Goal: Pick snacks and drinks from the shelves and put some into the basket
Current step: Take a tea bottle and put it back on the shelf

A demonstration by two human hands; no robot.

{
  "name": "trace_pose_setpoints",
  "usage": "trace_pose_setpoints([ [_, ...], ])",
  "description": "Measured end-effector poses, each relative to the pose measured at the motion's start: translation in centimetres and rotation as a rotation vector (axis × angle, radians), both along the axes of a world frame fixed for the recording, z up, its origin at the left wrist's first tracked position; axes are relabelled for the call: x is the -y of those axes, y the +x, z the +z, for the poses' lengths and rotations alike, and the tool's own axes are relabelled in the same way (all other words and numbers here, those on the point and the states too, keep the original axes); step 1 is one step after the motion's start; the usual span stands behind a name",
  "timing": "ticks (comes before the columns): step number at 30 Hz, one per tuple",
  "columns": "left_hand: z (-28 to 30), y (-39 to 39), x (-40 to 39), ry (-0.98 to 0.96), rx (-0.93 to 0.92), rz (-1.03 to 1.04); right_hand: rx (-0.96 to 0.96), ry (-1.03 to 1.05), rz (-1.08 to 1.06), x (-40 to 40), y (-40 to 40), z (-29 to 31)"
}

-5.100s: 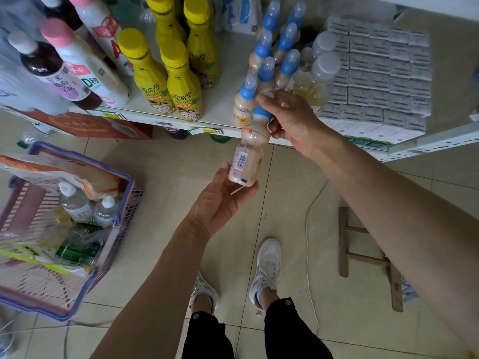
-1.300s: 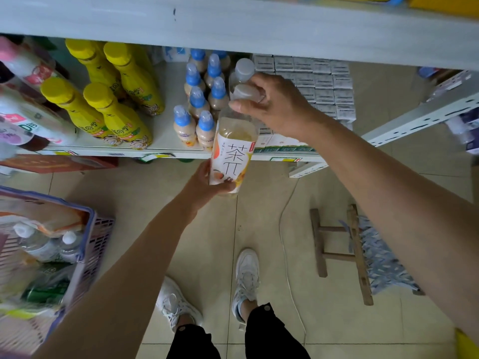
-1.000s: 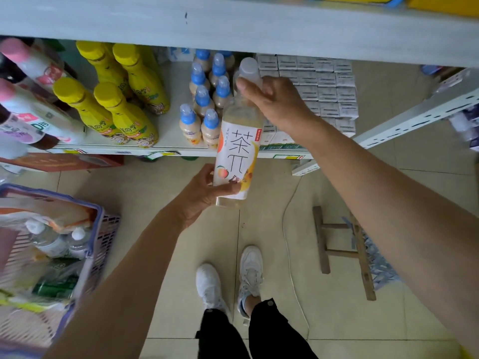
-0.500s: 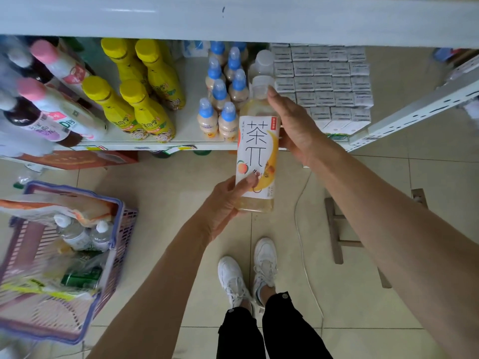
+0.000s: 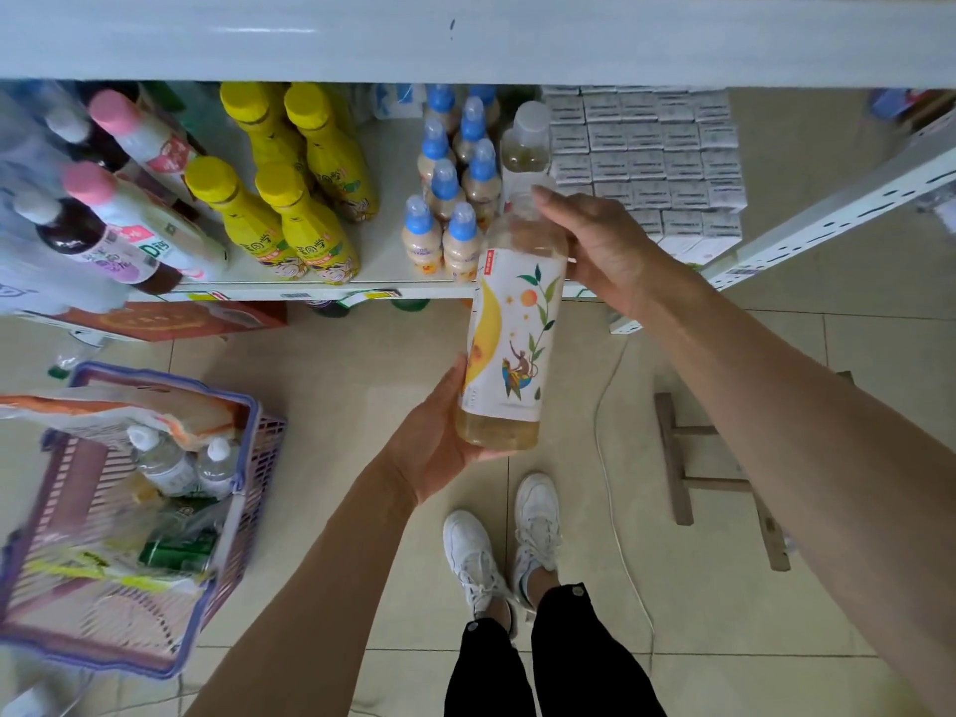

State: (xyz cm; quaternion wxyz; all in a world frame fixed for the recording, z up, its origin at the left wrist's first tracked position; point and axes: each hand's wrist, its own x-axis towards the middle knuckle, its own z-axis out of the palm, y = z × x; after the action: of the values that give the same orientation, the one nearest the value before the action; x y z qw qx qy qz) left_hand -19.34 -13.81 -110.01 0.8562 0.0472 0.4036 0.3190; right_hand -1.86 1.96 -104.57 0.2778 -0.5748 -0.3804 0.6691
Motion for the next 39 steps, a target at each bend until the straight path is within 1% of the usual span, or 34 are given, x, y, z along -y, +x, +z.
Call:
trace_pose_setpoints([
  [3, 0.0, 0.3, 0.1, -0.012, 0.02, 0.01, 0.02, -0.005, 0.024, 0.3, -0.1, -0.1],
  [7, 0.2, 0.4, 0.3, 0.063, 0.095, 0.032, 0.068, 0.017, -0.044, 0.2, -0.4, 0.1],
  [10, 0.4, 0.4, 0.0, 0.094, 0.078, 0.046, 0.144, 0.059, -0.066, -0.2, -0.4, 0.3],
  [14, 0.4, 0.6, -0.4, 0.104, 0.06, 0.051, 0.2, 0.085, -0.066, -0.6, -0.2, 0.1],
  [18, 0.6, 0.8, -0.4, 0.034, 0.062, 0.094, 0.245, 0.103, -0.069, -1.0, -0.2, -0.1],
  [20, 0.5, 0.9, -0.2, -0.001, 0.072, 0.087, 0.222, 0.098, -0.035, -1.0, -0.1, 0.0],
  [24, -0.4, 1.0, 0.4, -0.015, 0.191, 0.071, 0.18, 0.021, -0.073, -1.3, 0.4, 0.1],
  [27, -1.4, 1.1, 0.8, -0.057, 0.238, 0.089, 0.159, 0.048, -0.094, -1.4, 0.7, 0.2],
  [32, -2.5, 1.4, 0.6, -0.125, 0.381, 0.063, 0.15, 0.095, -0.106, -1.6, 0.2, 0.4],
  [36, -3.3, 1.9, 0.1, -0.138, 0.5, 0.05, 0.212, 0.104, -0.095, -2.1, 0.1, 0.8],
  [39, -3.7, 2.0, 0.3, -0.192, 0.641, 0.045, 0.295, 0.133, -0.076, -2.7, -0.4, 1.1],
])
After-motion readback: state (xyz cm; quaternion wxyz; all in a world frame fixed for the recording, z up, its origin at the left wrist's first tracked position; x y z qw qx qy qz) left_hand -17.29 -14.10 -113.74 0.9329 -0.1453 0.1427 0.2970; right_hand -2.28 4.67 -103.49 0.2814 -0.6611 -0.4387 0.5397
